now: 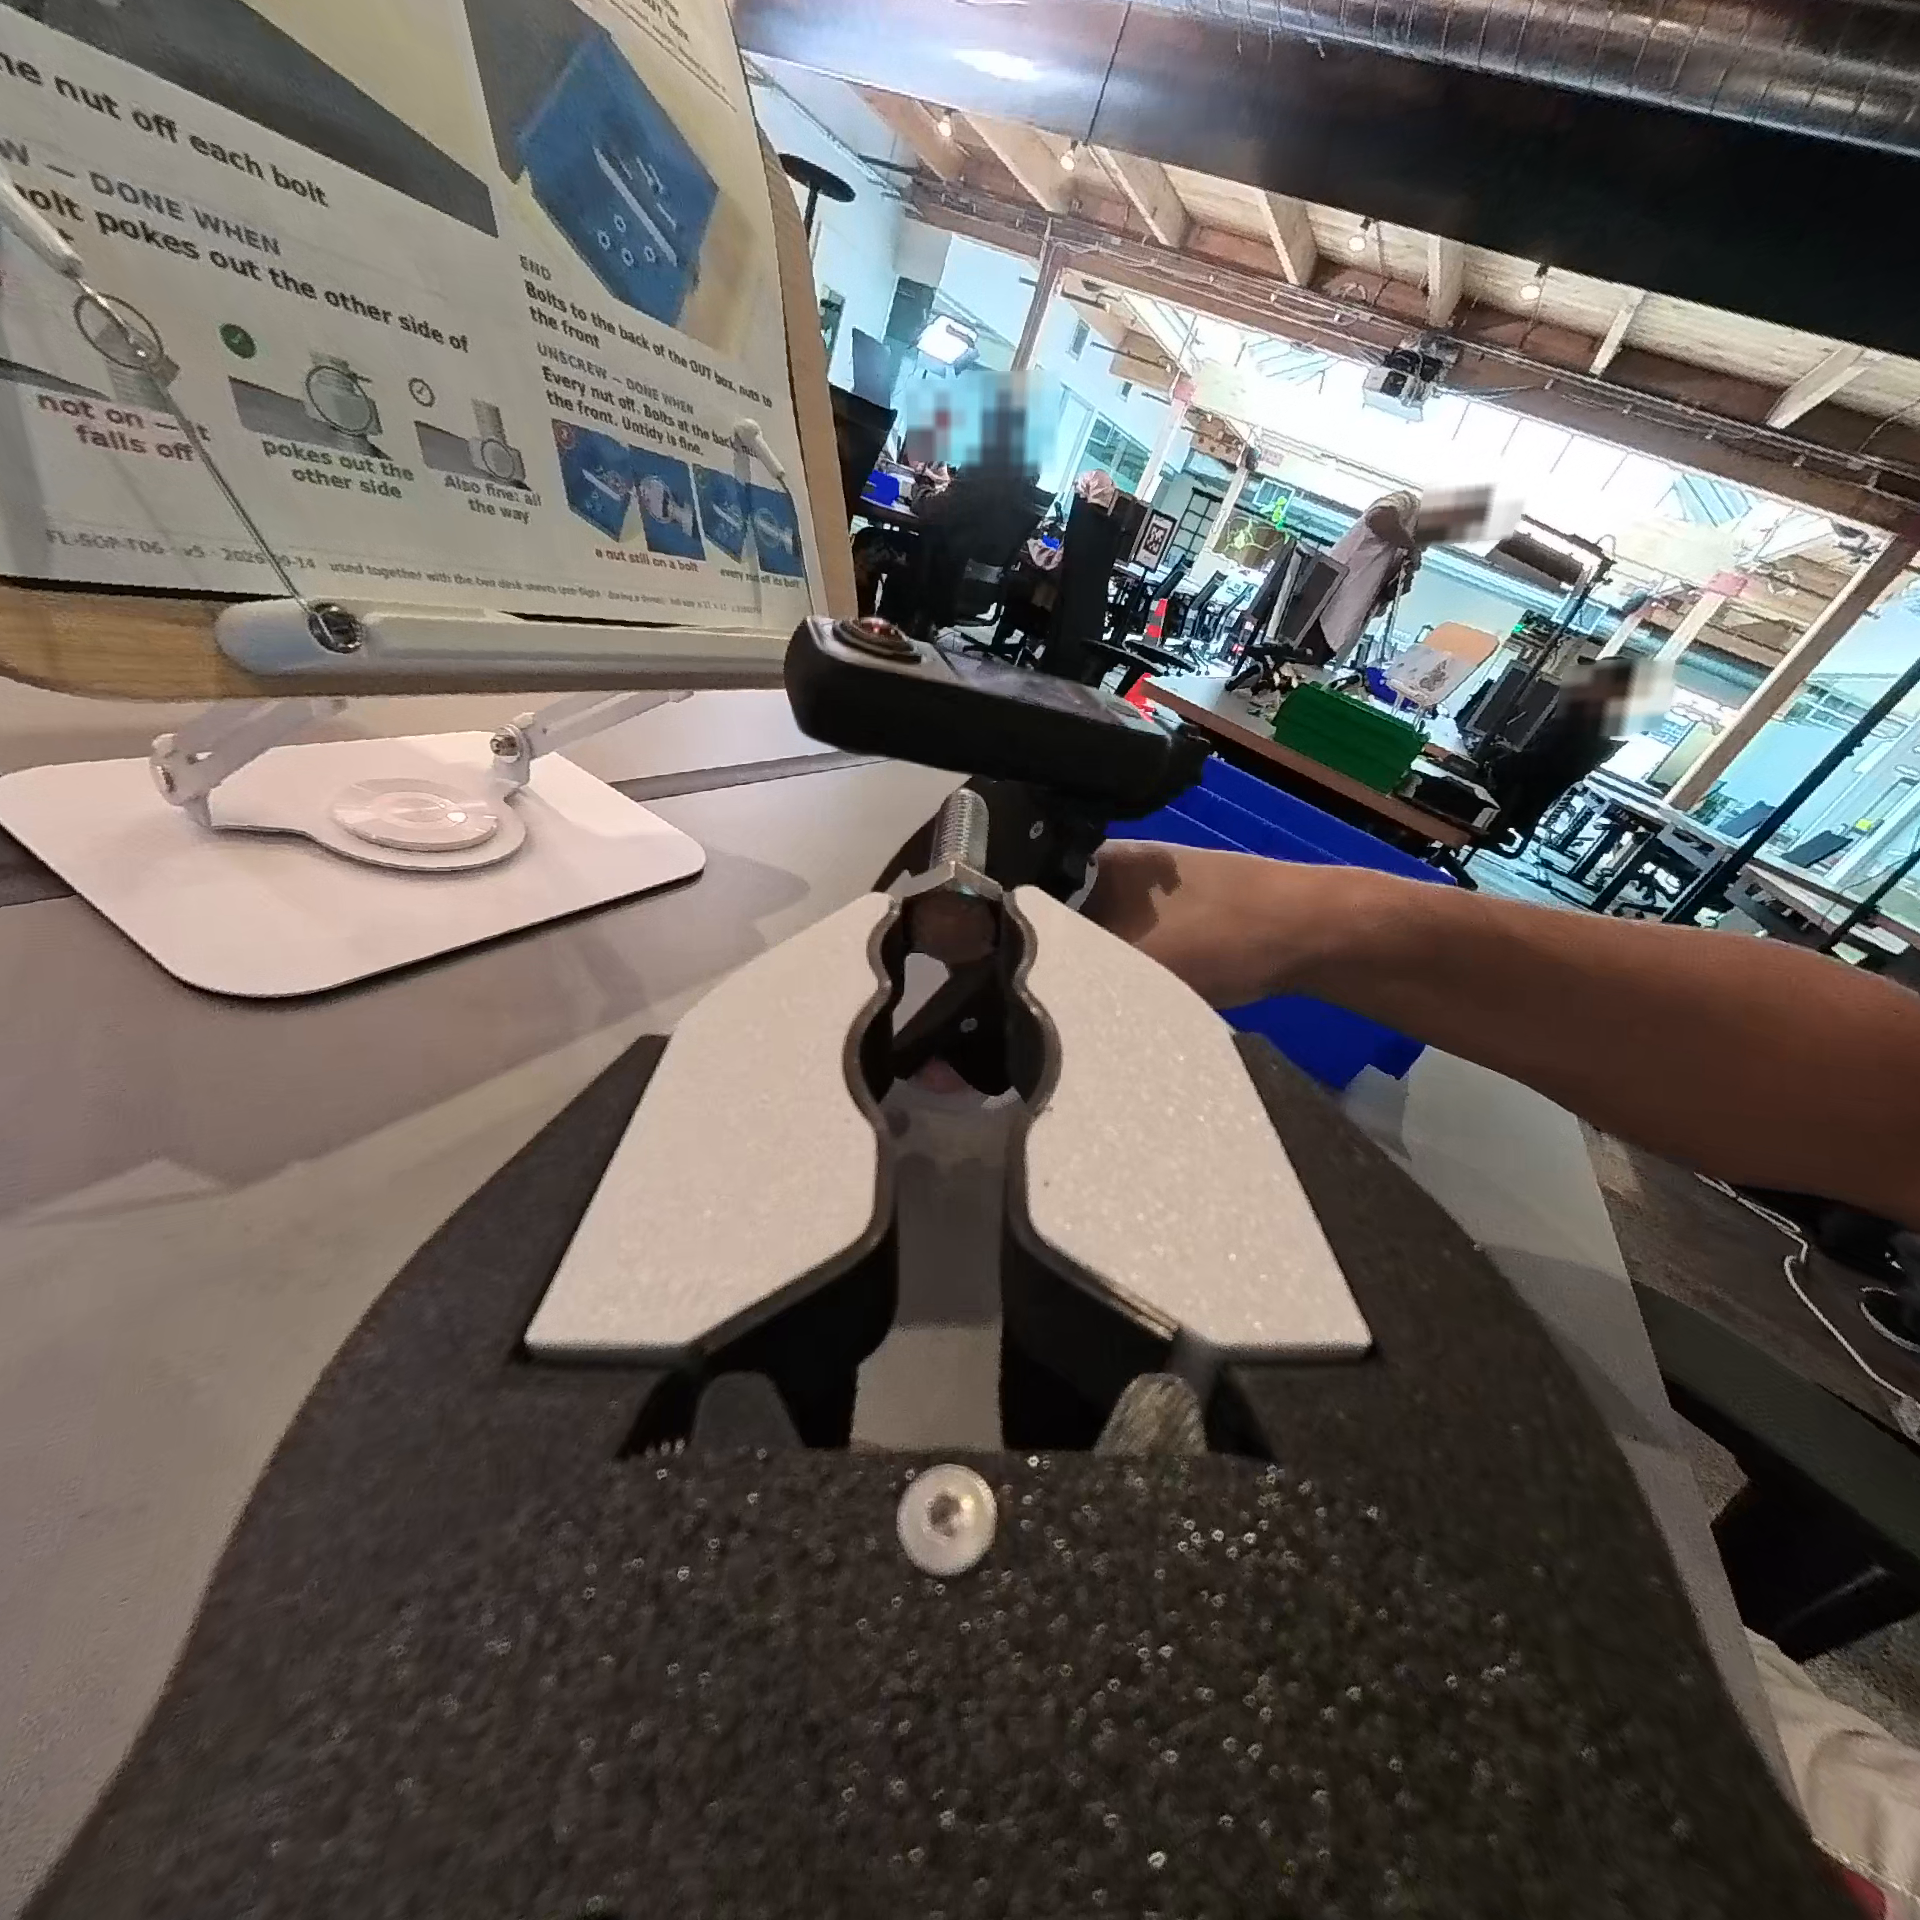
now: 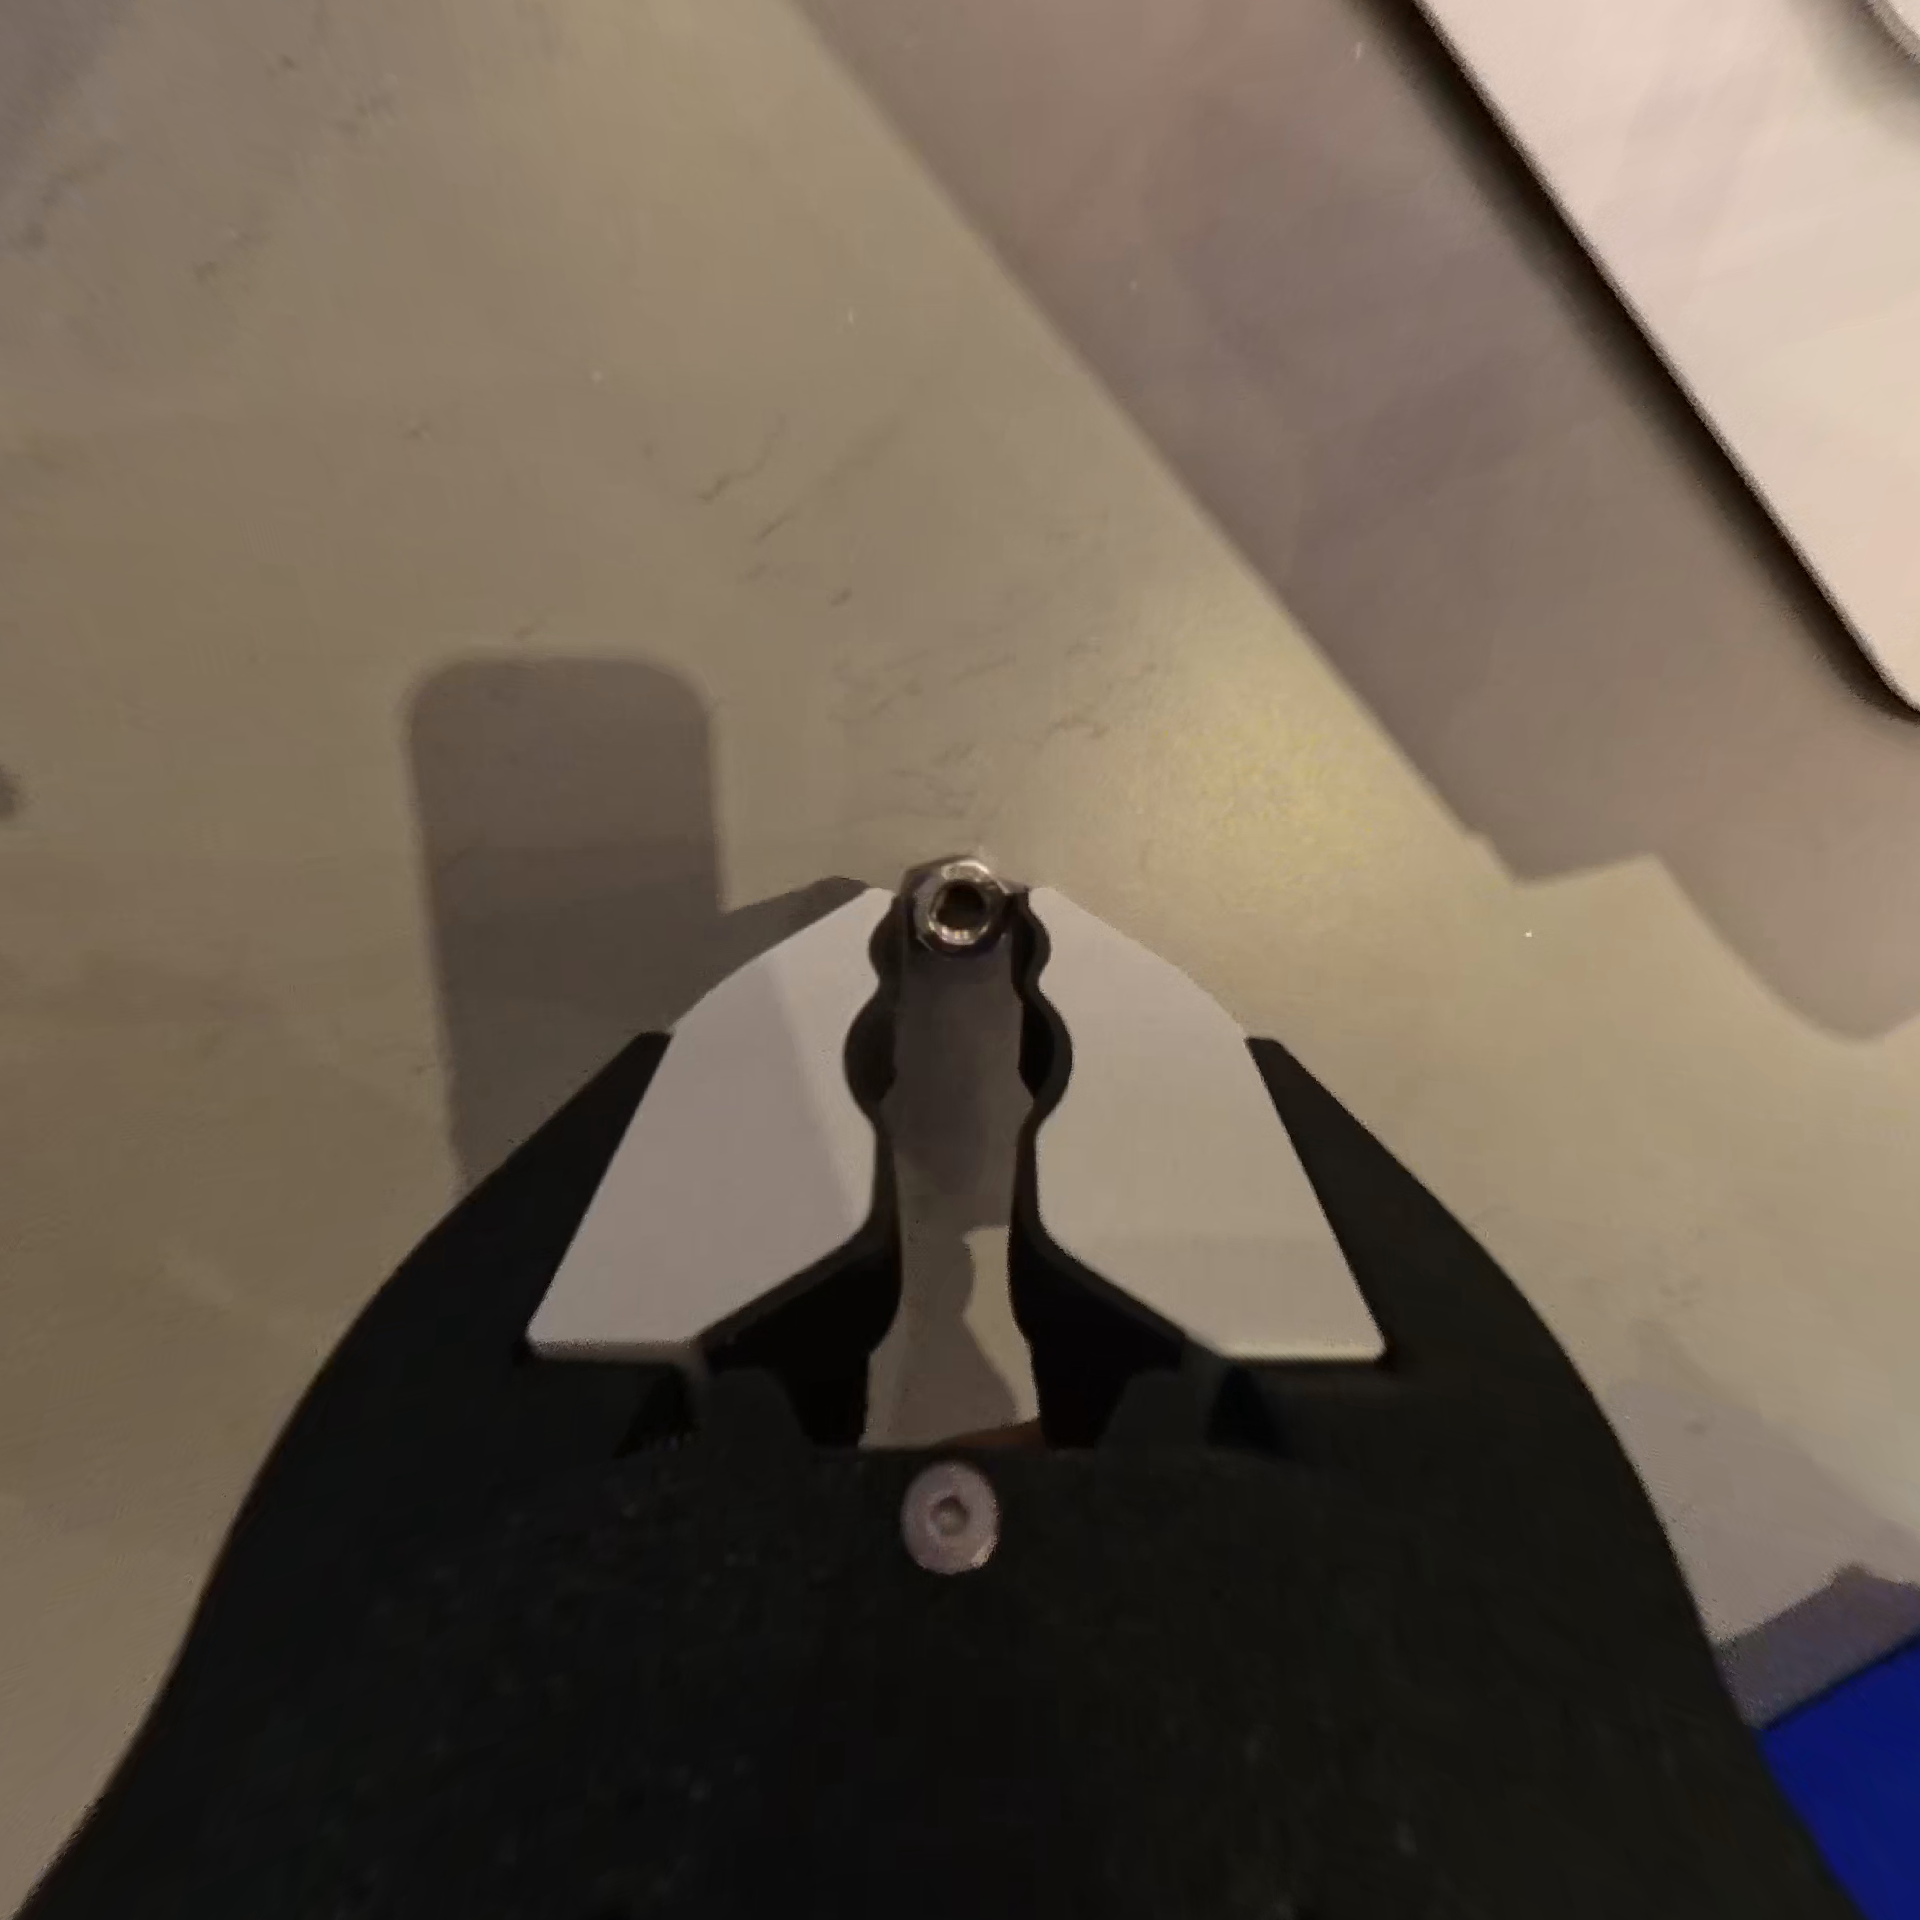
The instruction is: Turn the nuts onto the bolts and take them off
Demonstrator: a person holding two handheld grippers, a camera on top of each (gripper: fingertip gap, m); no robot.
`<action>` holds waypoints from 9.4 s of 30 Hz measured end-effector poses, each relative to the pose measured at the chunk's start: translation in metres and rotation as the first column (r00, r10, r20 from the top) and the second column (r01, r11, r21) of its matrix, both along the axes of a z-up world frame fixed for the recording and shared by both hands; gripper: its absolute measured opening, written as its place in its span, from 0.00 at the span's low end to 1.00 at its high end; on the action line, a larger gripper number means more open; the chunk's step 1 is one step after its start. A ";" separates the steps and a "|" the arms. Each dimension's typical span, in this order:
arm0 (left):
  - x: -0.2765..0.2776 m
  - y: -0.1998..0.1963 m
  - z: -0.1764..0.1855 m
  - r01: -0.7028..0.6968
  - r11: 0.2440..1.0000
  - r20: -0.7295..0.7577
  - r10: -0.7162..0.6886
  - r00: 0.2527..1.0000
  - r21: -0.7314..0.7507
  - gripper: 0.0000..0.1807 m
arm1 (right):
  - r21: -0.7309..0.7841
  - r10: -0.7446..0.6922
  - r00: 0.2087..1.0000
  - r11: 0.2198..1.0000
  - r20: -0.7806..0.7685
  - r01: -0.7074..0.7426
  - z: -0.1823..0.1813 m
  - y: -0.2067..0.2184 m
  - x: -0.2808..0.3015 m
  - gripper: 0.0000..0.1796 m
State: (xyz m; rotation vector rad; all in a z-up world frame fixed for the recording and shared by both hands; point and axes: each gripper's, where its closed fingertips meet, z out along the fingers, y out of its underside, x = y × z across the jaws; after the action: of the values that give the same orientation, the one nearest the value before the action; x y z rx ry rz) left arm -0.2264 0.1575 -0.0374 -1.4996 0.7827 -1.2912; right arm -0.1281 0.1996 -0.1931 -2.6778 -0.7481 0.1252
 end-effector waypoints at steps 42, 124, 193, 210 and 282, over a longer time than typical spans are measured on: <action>0.018 -0.133 0.014 0.698 0.715 0.029 -0.699 0.715 0.029 0.09 | 0.986 0.893 0.445 0.010 0.066 -0.166 0.185 -0.182 -0.066 0.10; 0.044 -0.105 -0.011 0.310 0.750 -0.341 -0.119 0.932 0.584 0.09 | -0.239 -0.238 -0.043 0.971 -0.970 0.025 0.162 -0.157 -0.039 0.16; 0.025 -0.129 -0.004 0.646 0.756 -0.091 -0.639 0.764 0.105 0.09 | 0.685 0.492 0.567 -0.087 0.661 -0.723 0.162 -0.168 -0.064 0.16; 0.030 -0.114 -0.007 0.499 0.809 -0.214 -0.452 0.866 0.309 0.09 | 0.162 0.197 0.315 0.978 -0.928 -0.134 0.155 -0.159 -0.064 0.09; 0.027 -0.115 -0.006 0.514 0.804 -0.218 -0.467 0.857 0.299 0.09 | 0.430 0.432 0.430 0.896 -0.793 -0.106 0.145 -0.162 -0.076 0.10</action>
State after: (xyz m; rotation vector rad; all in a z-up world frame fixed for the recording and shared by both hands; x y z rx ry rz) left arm -0.1999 0.0420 -0.0430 -1.1346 1.4864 -1.3358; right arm -0.2040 0.0374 -0.0482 -1.7299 -0.7230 1.2618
